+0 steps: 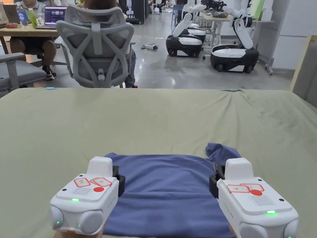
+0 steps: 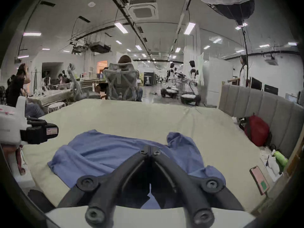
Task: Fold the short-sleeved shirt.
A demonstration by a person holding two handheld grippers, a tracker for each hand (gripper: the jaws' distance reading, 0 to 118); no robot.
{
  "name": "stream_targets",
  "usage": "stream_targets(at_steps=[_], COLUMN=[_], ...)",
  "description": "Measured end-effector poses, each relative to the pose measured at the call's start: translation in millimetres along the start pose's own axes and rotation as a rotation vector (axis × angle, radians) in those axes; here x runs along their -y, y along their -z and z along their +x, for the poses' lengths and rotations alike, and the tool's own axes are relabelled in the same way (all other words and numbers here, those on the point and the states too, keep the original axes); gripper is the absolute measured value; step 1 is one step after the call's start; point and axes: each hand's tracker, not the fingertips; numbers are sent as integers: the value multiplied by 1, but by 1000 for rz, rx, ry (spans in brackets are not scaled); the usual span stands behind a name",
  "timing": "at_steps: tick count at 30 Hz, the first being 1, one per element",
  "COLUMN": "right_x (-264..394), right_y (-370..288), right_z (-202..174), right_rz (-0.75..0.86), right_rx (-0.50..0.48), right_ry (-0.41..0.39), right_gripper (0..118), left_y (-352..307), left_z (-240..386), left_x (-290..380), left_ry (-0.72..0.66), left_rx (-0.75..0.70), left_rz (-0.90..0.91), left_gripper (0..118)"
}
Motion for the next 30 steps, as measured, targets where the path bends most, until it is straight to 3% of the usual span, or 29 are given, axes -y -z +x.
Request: stream_targets(at_steps=[4, 6, 7, 8, 9, 10, 11, 13, 14, 16, 20, 21, 23, 24, 25, 26, 27, 28, 29, 30], right_x=[2, 4, 3, 3, 2, 2, 1, -2, -1, -3, -15, -20, -26, -27, -27, -24, -22, -16, -9, -2], right_y=[21, 31, 38, 44, 48, 52, 57, 69, 75, 90, 125, 139, 168, 182, 200, 219, 233, 251, 267, 277], right_z=[12, 19, 23, 27, 31, 37, 42, 54, 62, 75, 112, 123, 145, 154, 165, 176, 181, 184, 185, 185], right_rz=[-46, -53, -63, -69, -74, -79, -84, -109, -119, -152, -255, -262, -290, -316, -345, -379, -409, -466, -513, -527], right_rx=[-34, -31, -26, -25, -22, -14, -7, -1, 2, 20, 33, 42, 104, 100, 70, 46, 57, 73, 83, 96], right_ry=[15, 21, 19, 22, 25, 26, 24, 19, 18, -2, 19, 37, 33, 44, 82, 123, 130, 120, 93, 79], right_gripper=[0, 0, 0, 0, 0, 0, 0, 0, 0, 0, 0, 0, 0, 0, 6, 25, 67, 89, 99, 98], left_y=[38, 60, 75, 92, 106, 126, 147, 185, 205, 238, 280, 286, 278, 272, 265, 255, 249, 242, 236, 231], left_z=[-40, -50, -56, -60, -66, -72, -75, -78, -81, -79, -71, -66, -60, -59, -56, -49, -46, -46, -43, -42], left_x=[-4, -10, -15, -22, -26, -33, -37, -42, -42, -39, -21, -15, -20, -26, -32, -36, -39, -44, -47, -49], left_ry=[-132, -89, -66, -65, -62, -45, -15, 24, 44, 86, 129, 160, 140, 128, 124, 147, 171, 183, 177, 172], left_rx=[24, -1, -16, -17, -18, -30, -53, -74, -87, -126, -102, -78, -69, -63, -44, -55, -59, -39, -43, -41], left_rz=[-81, -106, -122, -125, -125, -143, -172, -208, -234, -294, -447, -497, -471, -479, -469, -430, -402, -385, -381, -369], left_gripper=[0, 0, 6, 26, 66, 91, 106, 106, 104, 87, 77, 62, 47, 14, 1, 1, 1, 1, 1, 1])
